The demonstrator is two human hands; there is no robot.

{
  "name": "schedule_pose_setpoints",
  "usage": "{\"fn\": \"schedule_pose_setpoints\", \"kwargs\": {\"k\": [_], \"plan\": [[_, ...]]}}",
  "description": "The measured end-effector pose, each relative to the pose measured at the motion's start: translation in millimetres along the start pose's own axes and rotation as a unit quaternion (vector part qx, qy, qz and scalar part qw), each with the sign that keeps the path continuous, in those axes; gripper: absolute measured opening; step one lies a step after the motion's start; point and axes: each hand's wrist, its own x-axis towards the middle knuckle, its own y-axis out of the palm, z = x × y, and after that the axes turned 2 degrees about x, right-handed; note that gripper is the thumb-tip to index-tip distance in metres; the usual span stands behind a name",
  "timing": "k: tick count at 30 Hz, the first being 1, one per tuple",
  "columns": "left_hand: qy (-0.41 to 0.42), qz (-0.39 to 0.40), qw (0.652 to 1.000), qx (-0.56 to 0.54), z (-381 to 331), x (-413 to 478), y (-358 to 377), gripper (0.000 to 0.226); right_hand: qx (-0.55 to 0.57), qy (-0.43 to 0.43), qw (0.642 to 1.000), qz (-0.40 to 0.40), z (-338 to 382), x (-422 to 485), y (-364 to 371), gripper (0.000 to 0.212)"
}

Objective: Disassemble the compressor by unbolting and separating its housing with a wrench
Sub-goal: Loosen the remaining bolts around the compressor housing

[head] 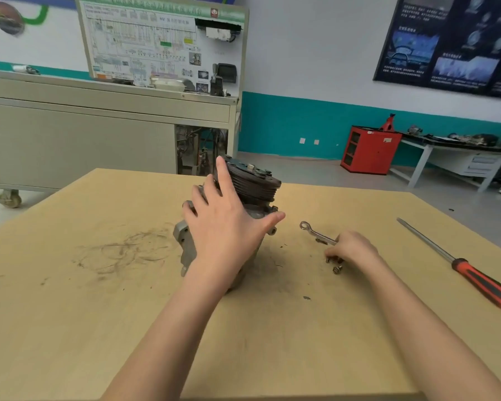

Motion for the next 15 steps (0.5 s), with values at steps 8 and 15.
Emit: {"fn": "schedule_pose_setpoints", "kwargs": {"k": [8, 15], "plan": [[0.007, -0.059, 0.997, -0.049, 12, 7, 9, 0.118, 0.386, -0.064, 0.913, -0.116, 7, -23, -29, 0.029], [0.082, 0.122, 0.941, -0.304, 58, 39, -7, 0.123, 0.533, -0.246, 0.802, -0.115, 34, -99, -69, 0.033]]}}
